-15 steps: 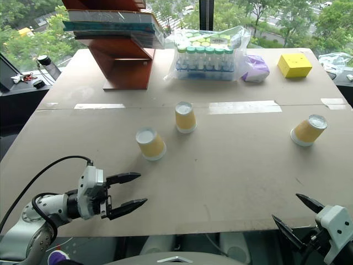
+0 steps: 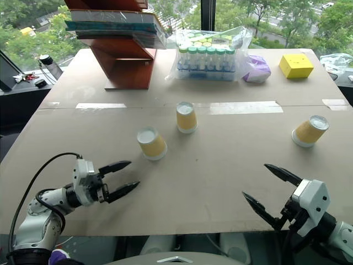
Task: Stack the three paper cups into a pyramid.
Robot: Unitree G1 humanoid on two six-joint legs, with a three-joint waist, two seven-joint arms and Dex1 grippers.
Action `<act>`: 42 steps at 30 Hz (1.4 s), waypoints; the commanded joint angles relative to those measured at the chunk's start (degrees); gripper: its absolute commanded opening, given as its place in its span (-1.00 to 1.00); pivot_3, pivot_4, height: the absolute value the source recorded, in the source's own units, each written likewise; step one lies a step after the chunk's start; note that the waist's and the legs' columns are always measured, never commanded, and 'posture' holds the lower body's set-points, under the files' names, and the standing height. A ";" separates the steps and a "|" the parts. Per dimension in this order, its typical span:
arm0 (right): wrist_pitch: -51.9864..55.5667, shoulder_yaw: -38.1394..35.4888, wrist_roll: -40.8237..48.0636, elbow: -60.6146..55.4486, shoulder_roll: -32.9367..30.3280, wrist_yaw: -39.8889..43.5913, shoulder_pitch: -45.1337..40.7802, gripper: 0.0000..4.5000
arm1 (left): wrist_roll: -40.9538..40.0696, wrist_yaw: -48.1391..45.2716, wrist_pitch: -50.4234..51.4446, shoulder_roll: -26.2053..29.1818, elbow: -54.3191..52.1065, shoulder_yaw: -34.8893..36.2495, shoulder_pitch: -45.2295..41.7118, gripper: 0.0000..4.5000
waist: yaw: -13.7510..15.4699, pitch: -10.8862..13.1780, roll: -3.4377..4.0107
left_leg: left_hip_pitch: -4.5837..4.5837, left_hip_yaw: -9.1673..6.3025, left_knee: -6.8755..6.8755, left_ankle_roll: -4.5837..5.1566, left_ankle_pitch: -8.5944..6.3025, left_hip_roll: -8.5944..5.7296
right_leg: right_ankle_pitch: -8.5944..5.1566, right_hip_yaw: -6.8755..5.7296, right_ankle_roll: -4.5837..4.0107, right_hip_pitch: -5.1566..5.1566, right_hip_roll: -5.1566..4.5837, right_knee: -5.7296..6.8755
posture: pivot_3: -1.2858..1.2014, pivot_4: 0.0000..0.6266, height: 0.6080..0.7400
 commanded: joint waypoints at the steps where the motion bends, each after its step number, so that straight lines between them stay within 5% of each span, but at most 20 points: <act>1: 1.23 0.84 2.89 -2.62 -2.43 1.25 -1.25 0.99 | -2.29 3.02 0.96 -0.49 -2.36 2.16 -2.77 1.00 | 0.07 -0.08 -0.13 | 0.01 -0.01 0.00 0.00 0.00 0.00 | 0.01 -0.01 0.01 0.02 0.00 0.00 | 0.03 -0.52 1.00; 21: -1.47 0.59 1.40 -1.16 -2.36 1.80 1.60 0.99 | 3.76 8.22 12.95 -0.39 -3.76 -11.09 -21.07 1.00 | -0.01 -0.10 -0.19 | 0.02 -0.09 0.04 0.00 0.01 -0.10 | 0.10 -0.02 0.16 0.06 0.06 0.07 | 0.03 -0.52 1.00; 26: -1.74 0.12 0.76 -1.71 -1.81 1.15 3.20 1.00 | 5.59 6.64 11.34 -0.59 -0.08 -12.99 -23.57 0.10 | -0.25 -0.10 -0.19 | 0.03 -0.09 0.04 0.00 0.01 -0.12 | 0.09 -0.01 0.16 0.06 0.07 0.10 | 0.03 -0.52 1.00; 42: -2.32 1.48 -2.10 -3.65 0.52 -2.10 5.59 1.00 | 2.33 -7.54 16.66 -2.27 -2.00 -21.08 -32.18 0.10 | -0.15 -0.10 -0.19 | 0.00 -0.10 0.05 -0.01 0.01 -0.15 | 0.09 0.00 0.16 0.06 0.09 0.12 | 0.03 -0.52 1.00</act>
